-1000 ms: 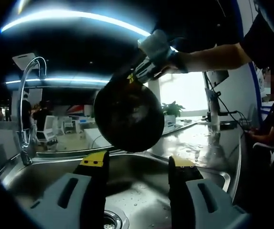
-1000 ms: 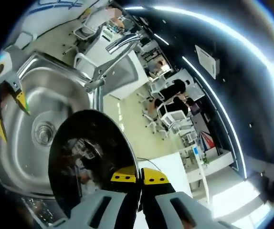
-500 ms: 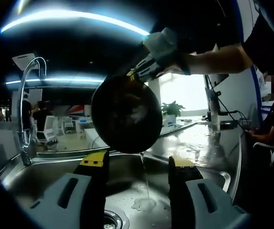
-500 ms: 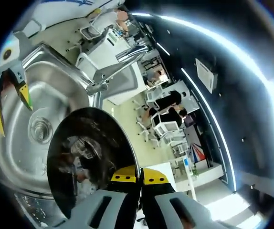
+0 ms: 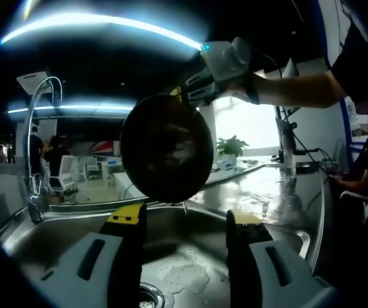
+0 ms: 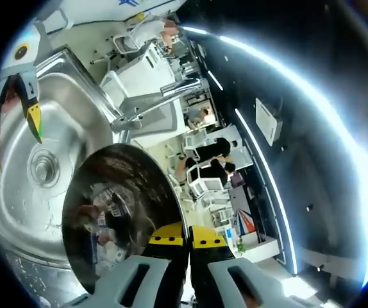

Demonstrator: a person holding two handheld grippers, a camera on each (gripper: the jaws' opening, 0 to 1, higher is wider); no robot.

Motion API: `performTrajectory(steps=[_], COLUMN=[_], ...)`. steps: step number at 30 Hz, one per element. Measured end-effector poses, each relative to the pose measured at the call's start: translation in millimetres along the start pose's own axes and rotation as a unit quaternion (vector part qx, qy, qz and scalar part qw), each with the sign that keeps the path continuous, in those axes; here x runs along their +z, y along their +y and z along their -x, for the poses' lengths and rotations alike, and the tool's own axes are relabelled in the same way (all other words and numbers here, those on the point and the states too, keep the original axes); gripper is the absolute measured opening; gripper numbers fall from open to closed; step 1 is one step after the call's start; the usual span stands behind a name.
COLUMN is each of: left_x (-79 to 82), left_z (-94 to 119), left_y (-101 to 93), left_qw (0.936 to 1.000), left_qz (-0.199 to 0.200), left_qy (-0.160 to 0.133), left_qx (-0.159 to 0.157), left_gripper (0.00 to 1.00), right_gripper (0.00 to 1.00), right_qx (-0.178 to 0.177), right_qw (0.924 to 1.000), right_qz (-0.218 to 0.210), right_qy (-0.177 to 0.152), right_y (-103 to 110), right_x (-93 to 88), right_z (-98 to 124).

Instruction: Pick up bowl with dirty water move over sink pour dirty water into sink return bowl to place

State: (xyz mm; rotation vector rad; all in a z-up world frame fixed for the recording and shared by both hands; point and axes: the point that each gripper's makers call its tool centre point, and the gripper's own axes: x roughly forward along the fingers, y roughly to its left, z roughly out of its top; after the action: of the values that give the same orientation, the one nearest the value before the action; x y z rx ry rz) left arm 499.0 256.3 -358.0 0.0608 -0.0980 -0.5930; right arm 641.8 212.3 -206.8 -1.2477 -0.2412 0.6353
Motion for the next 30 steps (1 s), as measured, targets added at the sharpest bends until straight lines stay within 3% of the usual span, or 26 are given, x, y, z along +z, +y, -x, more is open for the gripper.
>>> performTrajectory(steps=[9,23,30], left_x=[0.1,-0.3,-0.3], left_z=[0,0,1], left_y=[-0.1,-0.4,-1.7], left_qw=[1.0000,1.0000,1.0000], left_qz=[-0.001,-0.003,-0.004], left_qy=[0.001,0.003,0.004], left_qx=[0.001,0.000,0.000], left_gripper=[0.49,0.49,0.49], right_gripper=[0.00,0.00,0.00], right_qx=[-0.024,-0.046,-0.056], right_qw=[0.9979,0.9965,0.9938], right_qz=[0.054,0.062,0.087], right_qy=[-0.025,-0.031,-0.040], right_y=[14,22,32], right_x=[12.2,12.9,16.3], right_z=[5,9,18])
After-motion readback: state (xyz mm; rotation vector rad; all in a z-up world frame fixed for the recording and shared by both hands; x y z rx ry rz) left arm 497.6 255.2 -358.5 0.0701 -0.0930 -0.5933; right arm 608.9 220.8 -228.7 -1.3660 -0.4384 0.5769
